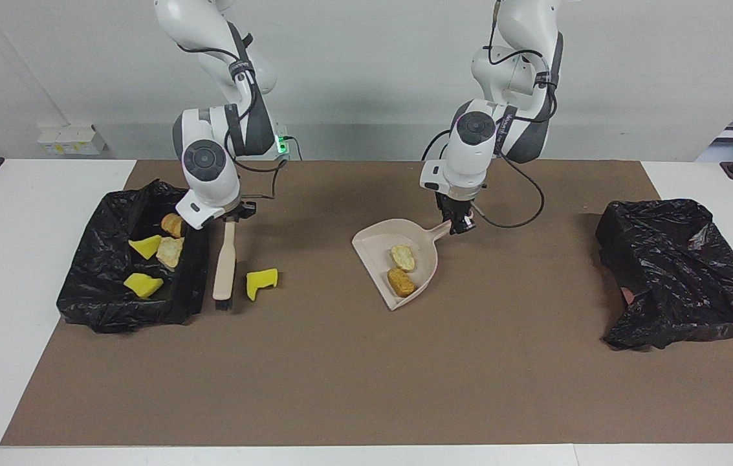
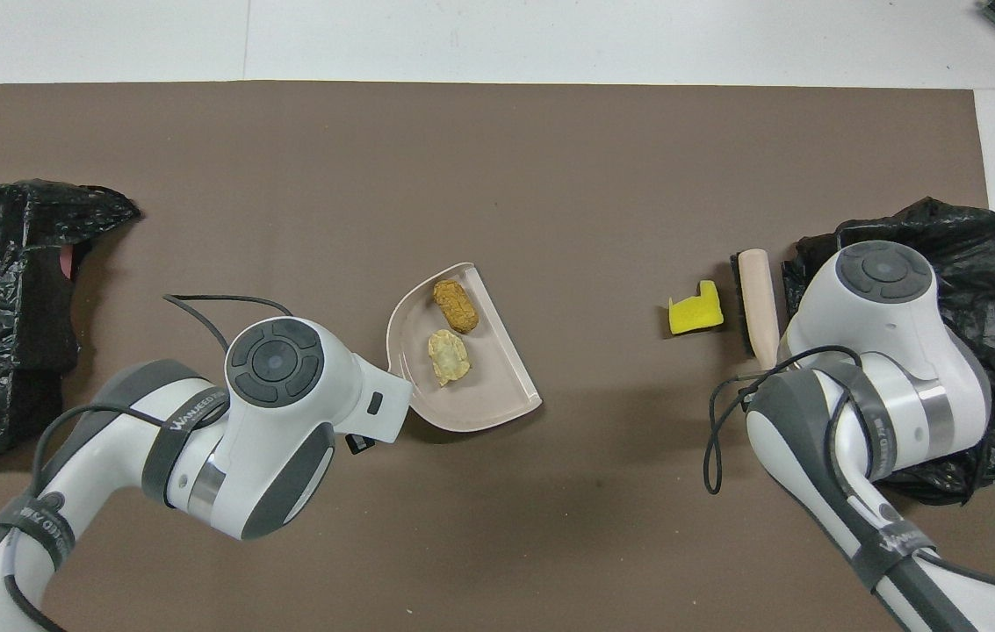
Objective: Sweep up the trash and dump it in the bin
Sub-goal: 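Sweep the sponge and bread into the dustpan with the right gripper's brush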
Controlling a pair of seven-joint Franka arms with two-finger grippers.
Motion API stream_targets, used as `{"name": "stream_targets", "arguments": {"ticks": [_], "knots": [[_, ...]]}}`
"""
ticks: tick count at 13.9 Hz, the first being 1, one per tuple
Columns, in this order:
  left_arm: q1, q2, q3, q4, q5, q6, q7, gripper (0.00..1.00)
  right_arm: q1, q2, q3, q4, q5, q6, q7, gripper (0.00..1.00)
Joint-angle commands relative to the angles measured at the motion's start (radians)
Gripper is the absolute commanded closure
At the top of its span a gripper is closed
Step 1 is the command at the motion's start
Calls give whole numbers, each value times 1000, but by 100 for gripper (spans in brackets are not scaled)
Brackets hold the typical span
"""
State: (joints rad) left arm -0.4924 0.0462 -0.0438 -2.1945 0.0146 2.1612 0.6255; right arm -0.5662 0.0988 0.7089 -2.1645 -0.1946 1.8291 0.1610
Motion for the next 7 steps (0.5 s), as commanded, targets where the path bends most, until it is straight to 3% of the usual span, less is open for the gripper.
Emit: {"name": "stream_targets", "arguments": {"ticks": [1, 7], "knots": [[-18, -32, 10, -36, 10, 9, 13, 100, 23, 25, 15, -31, -3, 24, -32, 100], [-21, -35, 10, -36, 13, -9, 14, 100, 264, 78, 18, -11, 131, 58, -18, 100]]}}
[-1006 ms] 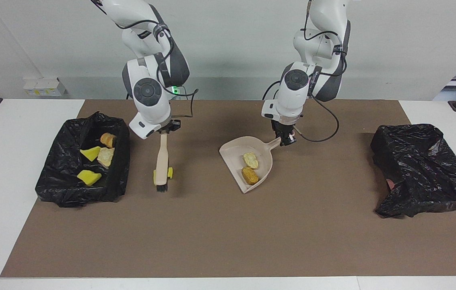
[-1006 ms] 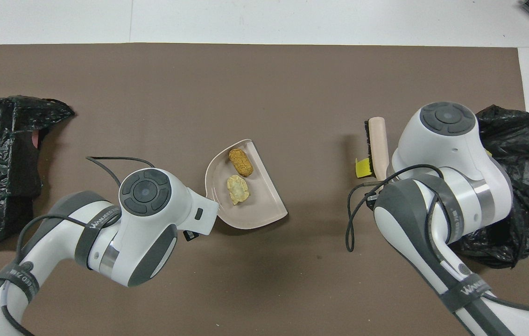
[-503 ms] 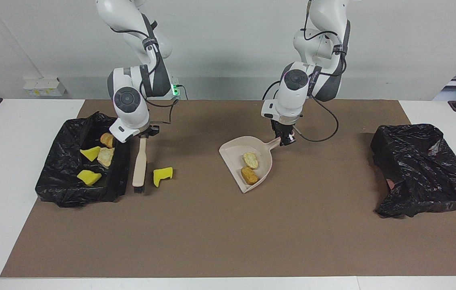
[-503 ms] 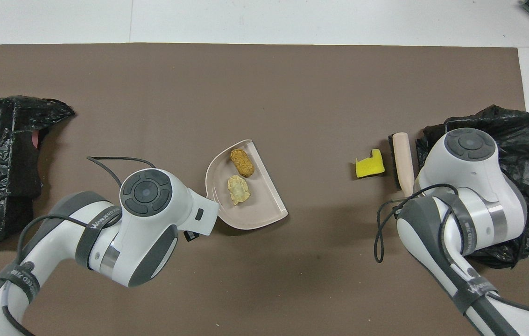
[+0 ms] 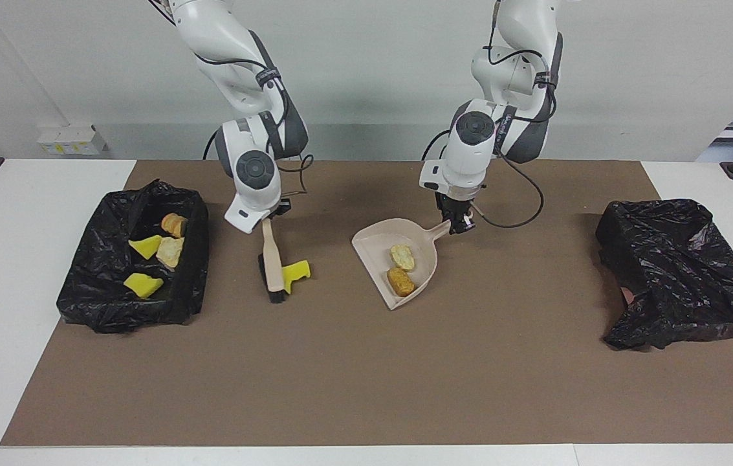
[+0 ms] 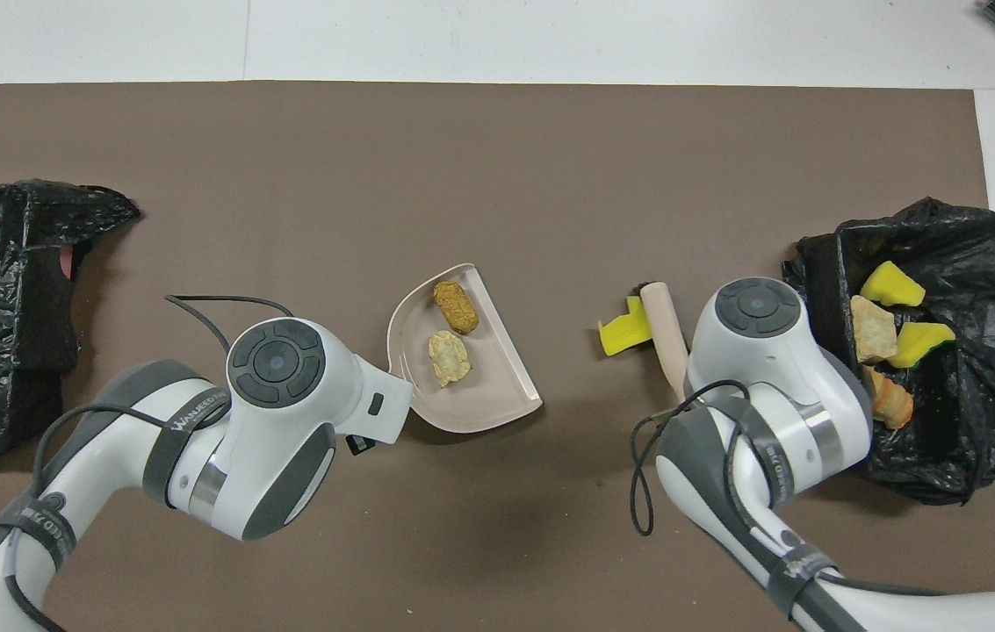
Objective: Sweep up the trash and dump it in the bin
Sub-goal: 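Sweep the sponge and bread into the dustpan with the right gripper's brush, then carry the dustpan to the other black bag and tip it with the left gripper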
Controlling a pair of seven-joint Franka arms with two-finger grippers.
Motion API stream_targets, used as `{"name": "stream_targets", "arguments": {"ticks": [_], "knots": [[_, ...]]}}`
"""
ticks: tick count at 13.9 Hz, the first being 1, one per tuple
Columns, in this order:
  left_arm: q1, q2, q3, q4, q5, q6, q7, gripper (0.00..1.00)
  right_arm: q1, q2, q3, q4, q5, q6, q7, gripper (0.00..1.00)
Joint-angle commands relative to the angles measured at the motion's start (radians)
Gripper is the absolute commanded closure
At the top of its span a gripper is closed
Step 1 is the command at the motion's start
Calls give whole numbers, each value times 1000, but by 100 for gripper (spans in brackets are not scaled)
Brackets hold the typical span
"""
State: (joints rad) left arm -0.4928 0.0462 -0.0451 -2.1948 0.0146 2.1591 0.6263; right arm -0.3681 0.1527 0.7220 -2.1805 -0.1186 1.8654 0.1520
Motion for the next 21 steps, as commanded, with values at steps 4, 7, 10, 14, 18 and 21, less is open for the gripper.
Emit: {"name": "stream_targets", "arguments": {"ticks": [4, 7, 10, 14, 18, 21], "knots": [[-64, -34, 10, -52, 13, 1, 10, 100, 205, 21, 4, 34, 215, 46, 24, 100], [-70, -28, 10, -74, 11, 53, 9, 100, 239, 25, 1, 103, 246, -1, 98, 100], [-56, -25, 10, -65, 13, 48, 12, 100, 192, -14, -3, 163, 247, -125, 110, 100], [22, 12, 14, 25, 11, -2, 65, 100, 153, -143, -3, 142, 261, -218, 164, 100], [138, 29, 16, 157, 11, -120, 196, 100, 162, -235, -3, 35, 385, -160, 268, 100], [236, 96, 17, 332, 11, -232, 324, 100, 260, -251, -1, 15, 439, -114, 342, 100]]}}
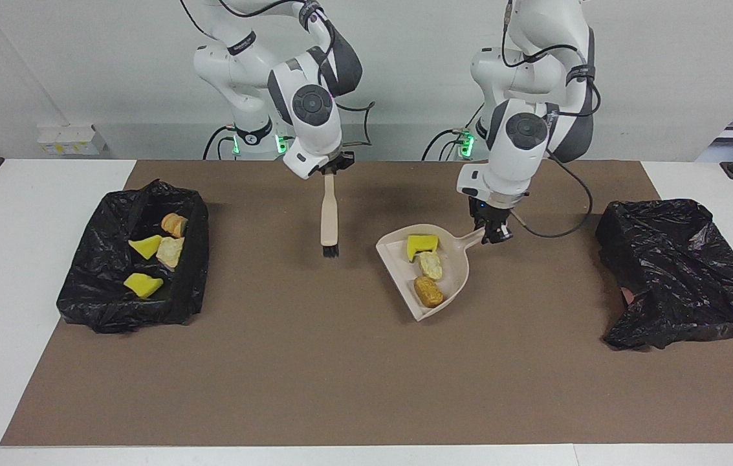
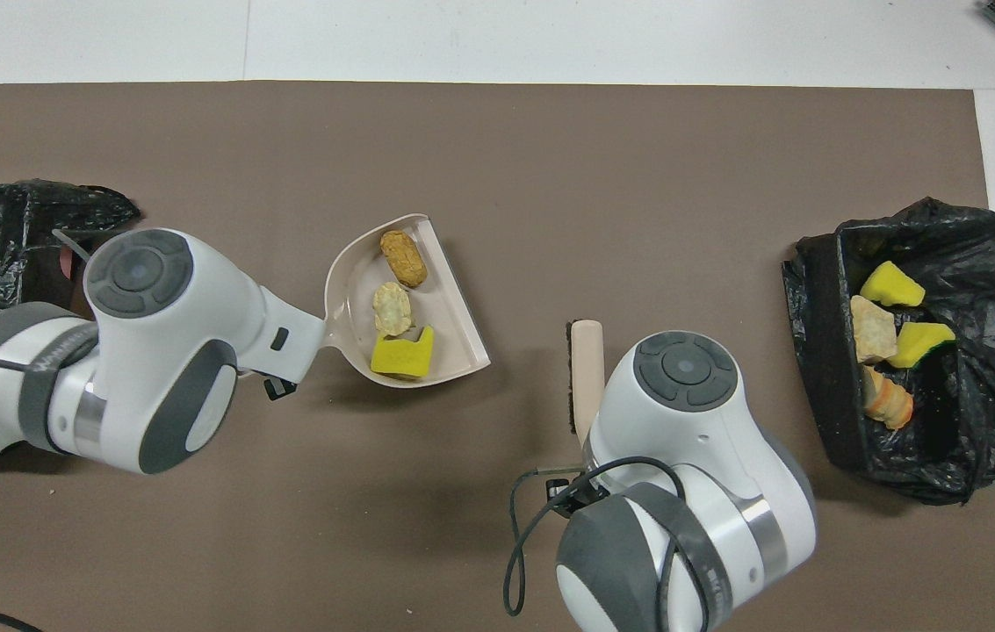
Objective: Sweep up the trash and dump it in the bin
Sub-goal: 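Carry the dustpan to the other black bag and tip it with the left gripper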
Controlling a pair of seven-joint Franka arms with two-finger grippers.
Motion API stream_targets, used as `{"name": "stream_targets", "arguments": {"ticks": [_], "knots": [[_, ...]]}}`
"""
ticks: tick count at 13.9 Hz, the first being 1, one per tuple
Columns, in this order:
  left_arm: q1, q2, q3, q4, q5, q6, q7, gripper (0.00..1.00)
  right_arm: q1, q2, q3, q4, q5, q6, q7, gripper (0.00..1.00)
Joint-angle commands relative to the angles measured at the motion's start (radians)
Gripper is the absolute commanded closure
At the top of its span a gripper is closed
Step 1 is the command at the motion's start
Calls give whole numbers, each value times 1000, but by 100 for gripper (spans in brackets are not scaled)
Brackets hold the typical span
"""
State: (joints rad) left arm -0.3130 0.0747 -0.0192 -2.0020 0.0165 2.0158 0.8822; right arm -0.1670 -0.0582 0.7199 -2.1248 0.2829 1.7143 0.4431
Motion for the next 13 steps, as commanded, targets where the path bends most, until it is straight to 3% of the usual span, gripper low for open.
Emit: {"name": "stream_targets", "arguments": {"ticks": [1, 3, 7, 11, 13], "knots": [[83, 86, -8, 190, 11, -104, 127, 100, 99, -31, 1, -46, 44, 60, 86, 100], [164, 88, -7, 230, 7, -100, 321, 100, 174, 9, 1, -52, 58, 135, 141, 100], [302, 89, -7, 255, 0, -108, 502, 100, 273, 113, 1, -67, 59, 219, 221, 100], [463, 96, -7, 307, 10, -155, 749, 100, 323, 135, 1, -109, 59, 303, 259, 100], [559, 112, -7, 333, 17, -152, 866, 100, 333, 135, 1, -112, 59, 295, 263, 85]]}}
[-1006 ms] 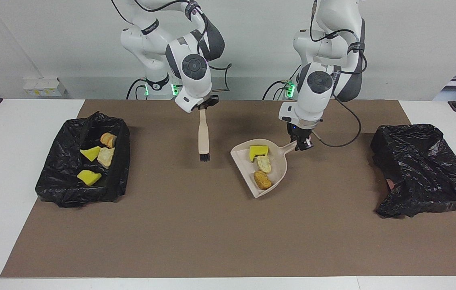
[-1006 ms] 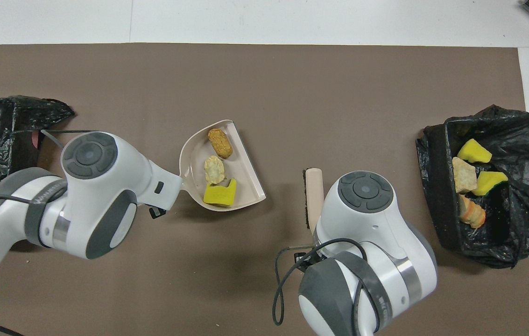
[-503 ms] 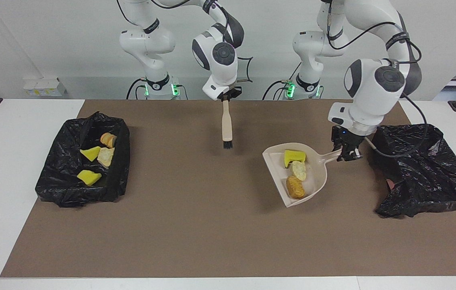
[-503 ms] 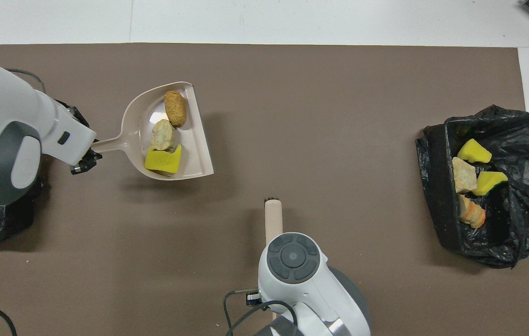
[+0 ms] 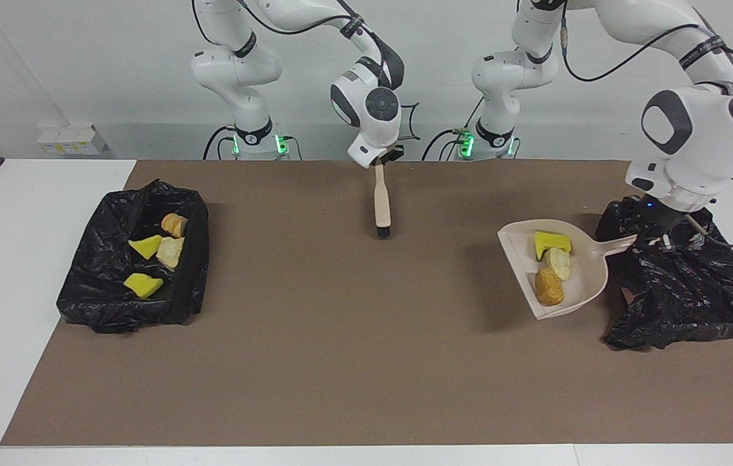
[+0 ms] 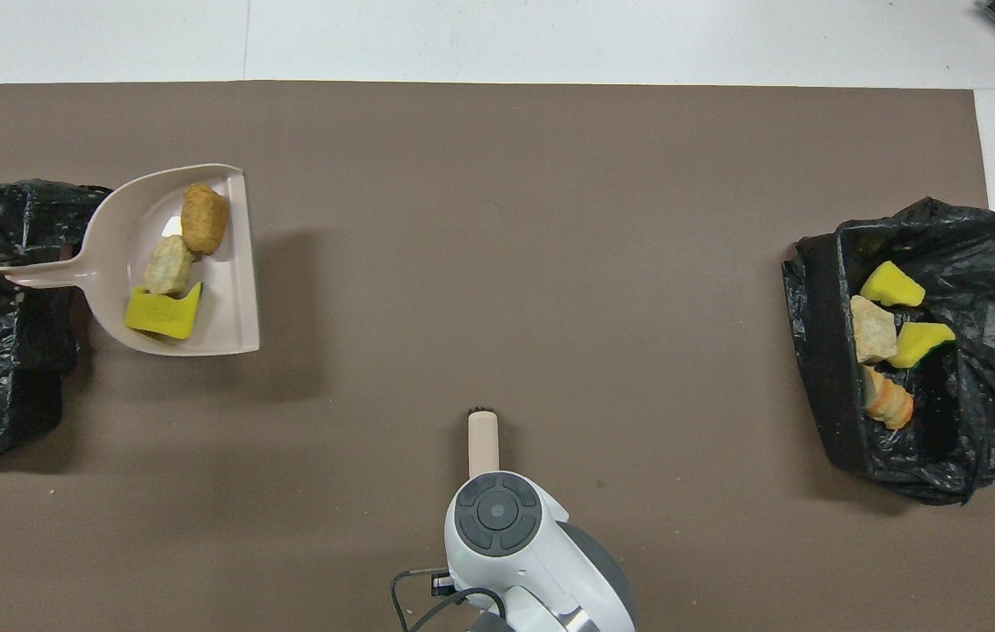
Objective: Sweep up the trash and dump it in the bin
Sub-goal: 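Carry the dustpan to the other black bag and tip it with the left gripper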
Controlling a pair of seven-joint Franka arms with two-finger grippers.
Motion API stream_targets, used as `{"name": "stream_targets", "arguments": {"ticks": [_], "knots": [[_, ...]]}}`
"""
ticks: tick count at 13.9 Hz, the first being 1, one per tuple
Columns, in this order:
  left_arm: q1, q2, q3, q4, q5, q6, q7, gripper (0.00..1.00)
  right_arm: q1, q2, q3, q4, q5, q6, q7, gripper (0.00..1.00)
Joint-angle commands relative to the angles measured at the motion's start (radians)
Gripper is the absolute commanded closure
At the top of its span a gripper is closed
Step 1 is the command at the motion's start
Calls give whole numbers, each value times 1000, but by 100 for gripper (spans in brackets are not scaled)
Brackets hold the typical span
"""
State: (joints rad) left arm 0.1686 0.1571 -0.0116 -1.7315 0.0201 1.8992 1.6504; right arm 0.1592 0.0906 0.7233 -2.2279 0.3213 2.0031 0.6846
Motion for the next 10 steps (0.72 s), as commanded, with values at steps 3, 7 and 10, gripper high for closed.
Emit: {"name": "stream_targets", "arguments": {"ticks": [3, 7, 10], "knots": [[198, 42, -13, 86, 87, -28, 241, 100, 6, -11, -4, -12, 21, 5, 23, 51], [324, 93, -13, 188, 211, 12, 312, 100, -12, 18, -8, 16, 2, 6, 26, 12], [339, 91, -7, 182, 313, 115, 301, 100, -107, 2, -12, 71, -7, 0, 23, 1]]}}
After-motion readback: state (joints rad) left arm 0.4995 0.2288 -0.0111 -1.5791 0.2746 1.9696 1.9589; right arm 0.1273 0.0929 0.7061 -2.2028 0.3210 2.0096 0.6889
